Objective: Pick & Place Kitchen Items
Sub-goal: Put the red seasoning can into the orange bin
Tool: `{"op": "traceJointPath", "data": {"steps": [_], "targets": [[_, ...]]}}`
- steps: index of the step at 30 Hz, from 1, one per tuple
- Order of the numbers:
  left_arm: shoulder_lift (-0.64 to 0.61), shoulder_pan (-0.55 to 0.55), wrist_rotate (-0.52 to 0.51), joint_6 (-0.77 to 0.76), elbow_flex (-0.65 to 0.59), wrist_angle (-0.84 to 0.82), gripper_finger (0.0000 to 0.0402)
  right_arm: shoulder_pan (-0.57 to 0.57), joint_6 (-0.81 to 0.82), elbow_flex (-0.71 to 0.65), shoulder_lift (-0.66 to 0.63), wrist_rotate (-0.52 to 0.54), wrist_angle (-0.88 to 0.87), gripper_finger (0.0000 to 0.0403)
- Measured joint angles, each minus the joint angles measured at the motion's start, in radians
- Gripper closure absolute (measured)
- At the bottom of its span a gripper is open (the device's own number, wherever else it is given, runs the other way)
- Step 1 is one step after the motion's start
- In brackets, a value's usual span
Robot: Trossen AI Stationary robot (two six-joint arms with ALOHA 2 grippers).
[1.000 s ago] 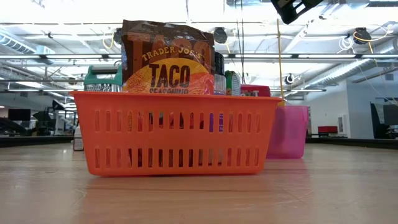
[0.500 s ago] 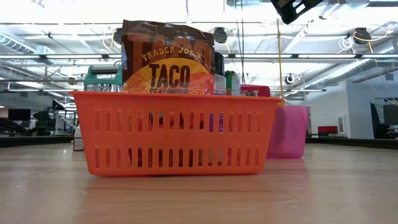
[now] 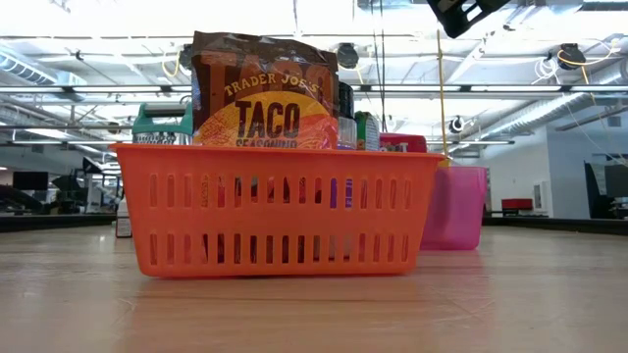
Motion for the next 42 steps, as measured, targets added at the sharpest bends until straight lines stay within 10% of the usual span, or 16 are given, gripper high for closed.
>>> {"op": "traceJointPath", "data": {"steps": [5, 29, 42], "targets": [[-0.002, -0.003, -0.012, -0.010, 0.001, -0.012, 0.0113, 0.000, 0.000, 0.000, 0.000, 0.000, 0.000, 0.0314], [0.004, 0.004, -0.592, 0.574, -0.003, 0.005, 0.0116, 0.000, 0.000, 0.000, 0.000, 0.000, 0.000, 0.0314], [0.002, 0.093, -0.666, 0.705, -0.001, 0.013, 0.0117, 0.000, 0.000, 0.000, 0.000, 0.000, 0.000, 0.0314]]}}
